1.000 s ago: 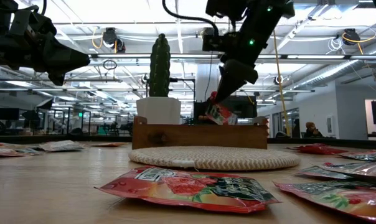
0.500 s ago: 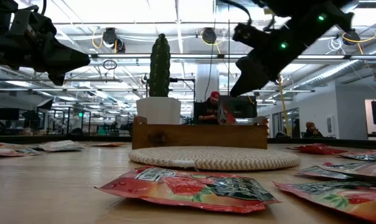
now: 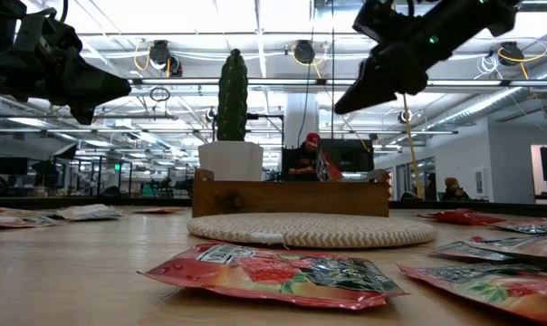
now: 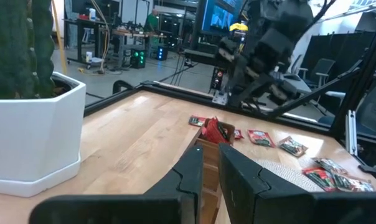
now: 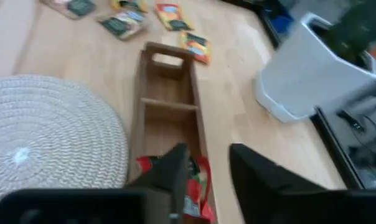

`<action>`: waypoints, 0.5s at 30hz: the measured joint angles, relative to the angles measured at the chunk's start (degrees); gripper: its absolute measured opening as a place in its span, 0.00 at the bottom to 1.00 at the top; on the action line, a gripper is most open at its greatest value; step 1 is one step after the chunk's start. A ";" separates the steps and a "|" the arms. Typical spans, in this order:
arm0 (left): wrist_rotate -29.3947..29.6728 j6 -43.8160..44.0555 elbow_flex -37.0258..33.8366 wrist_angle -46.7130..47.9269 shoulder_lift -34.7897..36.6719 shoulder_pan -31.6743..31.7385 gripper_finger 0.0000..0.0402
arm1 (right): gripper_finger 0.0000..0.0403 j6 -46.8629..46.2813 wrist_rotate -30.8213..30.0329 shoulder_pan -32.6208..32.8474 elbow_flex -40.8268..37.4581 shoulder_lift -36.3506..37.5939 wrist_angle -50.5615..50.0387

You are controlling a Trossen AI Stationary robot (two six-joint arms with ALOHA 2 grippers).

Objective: Pick & Place Tea
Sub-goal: Put the red tea bag into the right section of the wooden organizer

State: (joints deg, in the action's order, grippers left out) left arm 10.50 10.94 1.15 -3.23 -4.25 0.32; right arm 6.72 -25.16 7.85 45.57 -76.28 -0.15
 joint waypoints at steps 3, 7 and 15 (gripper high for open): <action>0.02 0.01 -0.01 0.12 0.00 0.02 0.13 | 0.43 2.12 6.86 -3.57 0.19 -0.41 -2.74; 0.00 0.02 0.00 0.08 0.01 0.02 0.13 | 0.50 2.99 14.81 -8.51 0.21 -3.19 -1.71; 0.02 0.02 0.00 0.05 0.00 0.02 0.13 | 0.48 3.61 24.77 -15.00 0.23 -6.59 0.22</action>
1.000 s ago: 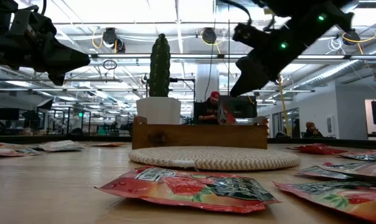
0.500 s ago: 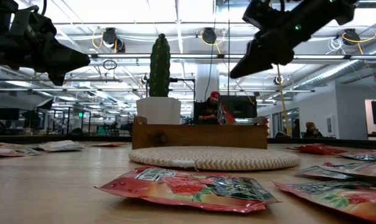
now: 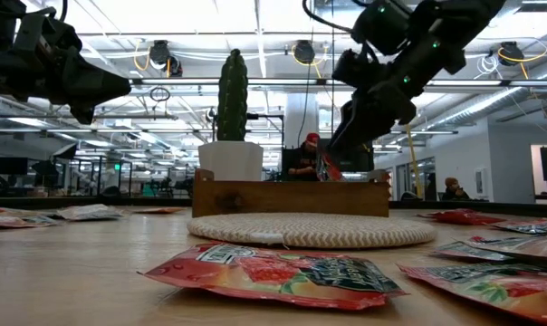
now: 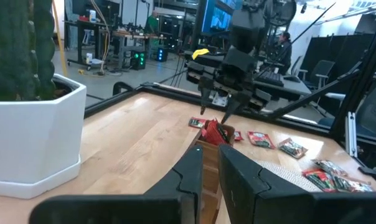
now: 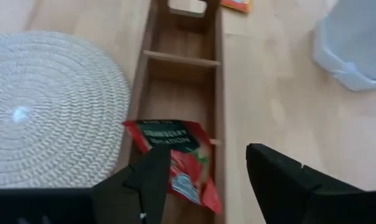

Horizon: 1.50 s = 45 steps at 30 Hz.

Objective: Pick & Place Tea
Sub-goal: Put the red tea bag into the right section of the wooden organizer

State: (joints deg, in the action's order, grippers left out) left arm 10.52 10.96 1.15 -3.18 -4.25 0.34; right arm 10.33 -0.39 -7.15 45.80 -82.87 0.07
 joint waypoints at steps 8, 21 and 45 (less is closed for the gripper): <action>0.00 0.00 0.00 0.02 0.00 0.00 0.13 | 0.45 1.51 6.50 -3.06 0.00 -2.36 3.18; 0.00 -0.02 0.00 -0.02 0.02 -0.02 0.13 | 0.21 2.82 11.20 -4.56 0.00 -3.10 5.22; 0.00 0.00 0.00 -0.03 0.02 0.00 0.13 | 0.00 -5.84 -17.51 7.81 -2.11 2.41 6.52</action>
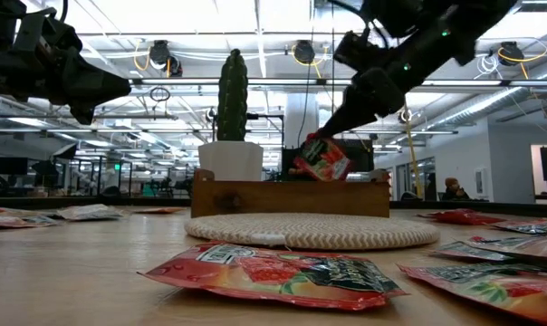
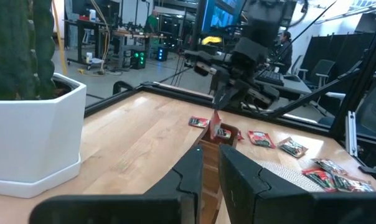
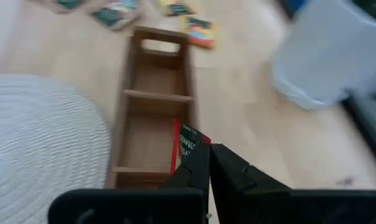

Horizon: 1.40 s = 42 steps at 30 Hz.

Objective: Pick & Place Tea
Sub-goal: Put the red tea bag into the right section of the wooden organizer

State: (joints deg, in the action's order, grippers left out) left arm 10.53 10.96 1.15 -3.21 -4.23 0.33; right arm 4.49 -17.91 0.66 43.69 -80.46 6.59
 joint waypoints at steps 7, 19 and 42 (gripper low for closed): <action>0.00 0.00 0.00 0.01 -0.02 0.00 0.13 | 0.00 -5.35 -18.40 10.00 -9.87 0.10 18.53; 0.00 -0.01 0.00 -0.01 -0.01 0.00 0.13 | 0.00 -7.45 -23.01 12.20 -23.21 -2.29 44.28; 0.02 -0.01 0.00 0.01 -0.01 -0.01 0.13 | 0.00 -0.05 -24.20 9.82 -23.68 -21.10 69.16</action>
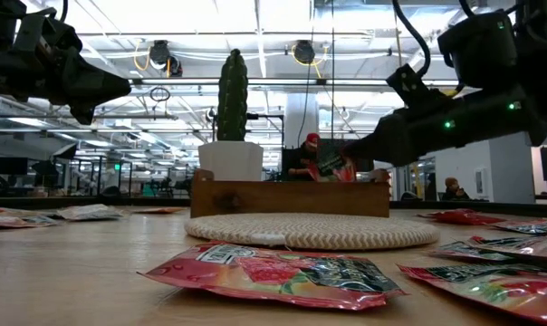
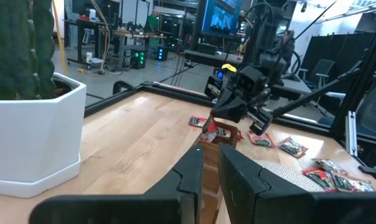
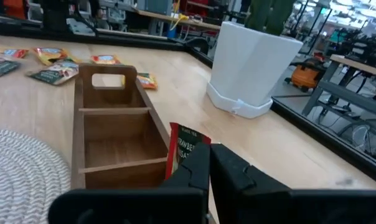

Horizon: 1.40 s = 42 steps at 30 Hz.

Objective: Pick & Place Tea
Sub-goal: Put the red tea bag into the right section of the wooden organizer

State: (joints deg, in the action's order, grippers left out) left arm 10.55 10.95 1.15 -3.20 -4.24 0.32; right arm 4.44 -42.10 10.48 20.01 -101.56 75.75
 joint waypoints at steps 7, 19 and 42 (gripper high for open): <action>0.00 -0.01 0.00 0.00 -0.01 -0.01 0.13 | 0.00 2.79 0.07 0.12 0.04 -0.70 0.69; 0.00 0.01 0.00 0.00 0.00 0.02 0.13 | 0.12 4.72 -0.12 0.13 0.04 -0.68 0.76; 0.00 -0.01 0.00 0.00 -0.01 0.02 0.13 | 0.01 -1.29 21.98 -3.33 36.26 17.70 -88.87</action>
State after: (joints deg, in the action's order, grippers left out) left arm 10.55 10.94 1.15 -3.20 -4.25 0.34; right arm 3.16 -20.12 7.15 56.27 -83.86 -13.12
